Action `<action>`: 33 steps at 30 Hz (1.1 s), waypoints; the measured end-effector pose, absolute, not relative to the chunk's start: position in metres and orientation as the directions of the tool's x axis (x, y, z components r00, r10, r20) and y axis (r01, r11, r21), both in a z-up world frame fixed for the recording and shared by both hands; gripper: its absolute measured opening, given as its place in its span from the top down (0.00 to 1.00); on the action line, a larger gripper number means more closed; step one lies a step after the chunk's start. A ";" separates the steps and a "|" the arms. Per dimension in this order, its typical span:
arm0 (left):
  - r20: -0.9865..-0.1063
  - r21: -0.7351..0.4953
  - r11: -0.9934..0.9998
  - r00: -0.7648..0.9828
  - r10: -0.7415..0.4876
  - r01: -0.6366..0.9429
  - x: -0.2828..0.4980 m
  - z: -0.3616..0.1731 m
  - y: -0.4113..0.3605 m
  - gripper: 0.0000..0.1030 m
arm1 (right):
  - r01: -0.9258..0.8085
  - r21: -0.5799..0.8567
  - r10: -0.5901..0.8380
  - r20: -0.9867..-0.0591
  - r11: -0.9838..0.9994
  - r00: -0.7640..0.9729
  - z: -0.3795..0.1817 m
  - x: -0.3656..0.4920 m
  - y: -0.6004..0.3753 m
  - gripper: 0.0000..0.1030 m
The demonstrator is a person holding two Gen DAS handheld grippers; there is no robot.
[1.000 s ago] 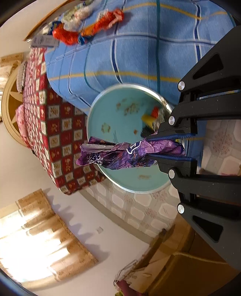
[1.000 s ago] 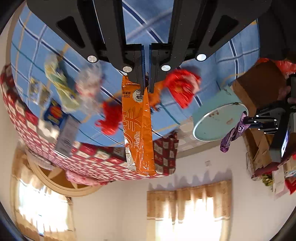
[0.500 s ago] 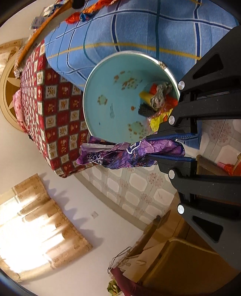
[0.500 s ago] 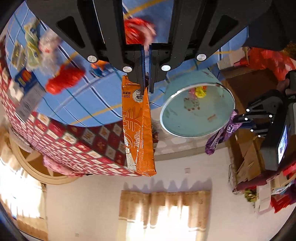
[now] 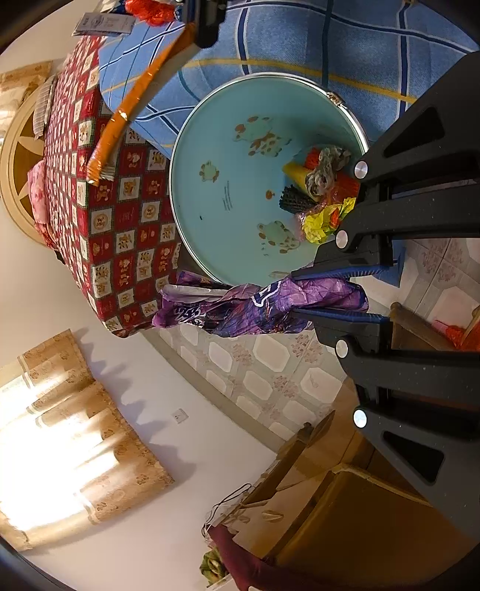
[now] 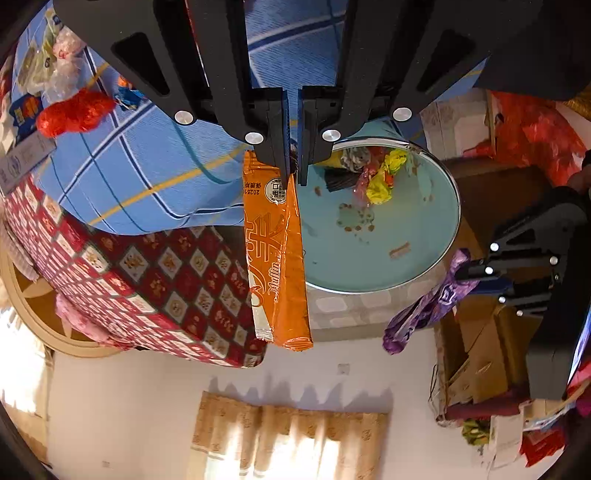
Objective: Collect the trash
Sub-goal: 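Carry both wrappers over the blue bin and open both tools to drop them, then move both open tools back to the trash on the table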
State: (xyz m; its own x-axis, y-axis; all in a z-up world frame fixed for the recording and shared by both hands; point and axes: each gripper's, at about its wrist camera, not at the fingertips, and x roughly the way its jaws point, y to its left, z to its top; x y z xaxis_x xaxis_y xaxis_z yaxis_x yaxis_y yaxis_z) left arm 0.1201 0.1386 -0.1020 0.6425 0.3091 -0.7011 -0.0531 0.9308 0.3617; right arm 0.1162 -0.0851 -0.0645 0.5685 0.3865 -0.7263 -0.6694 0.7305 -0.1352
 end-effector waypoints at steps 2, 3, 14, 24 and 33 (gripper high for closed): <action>-0.704 0.359 0.932 0.641 0.306 -0.050 0.121 -0.103 0.138 0.86 | -0.675 -0.137 0.387 -0.730 0.725 0.563 -0.066 0.117 -0.082 0.96; -0.705 0.358 0.933 0.641 0.303 -0.048 0.121 -0.103 0.137 0.86 | -0.678 -0.137 0.388 -0.732 0.722 0.561 -0.067 0.117 -0.080 0.96; -0.713 0.332 0.943 0.651 0.261 -0.015 0.121 -0.106 0.126 0.70 | -0.706 -0.141 0.403 -0.736 0.694 0.544 -0.074 0.117 -0.070 0.91; -0.718 0.308 0.951 0.651 0.248 -0.023 0.119 -0.107 0.121 0.38 | -0.664 -0.104 0.416 -0.705 0.740 0.574 -0.063 0.111 -0.087 0.51; -0.741 0.264 0.964 0.646 0.186 0.025 0.111 -0.112 0.090 0.27 | -0.559 -0.070 0.397 -0.632 0.827 0.666 -0.039 0.072 -0.150 0.37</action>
State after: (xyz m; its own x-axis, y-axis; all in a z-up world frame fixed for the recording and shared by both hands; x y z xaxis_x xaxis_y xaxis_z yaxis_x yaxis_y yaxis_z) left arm 0.1106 0.0898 -0.1116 0.6456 0.1859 -0.7407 0.0250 0.9643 0.2638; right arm 0.0722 -0.1495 -0.0392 0.6659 0.3968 -0.6318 -0.5585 0.8266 -0.0696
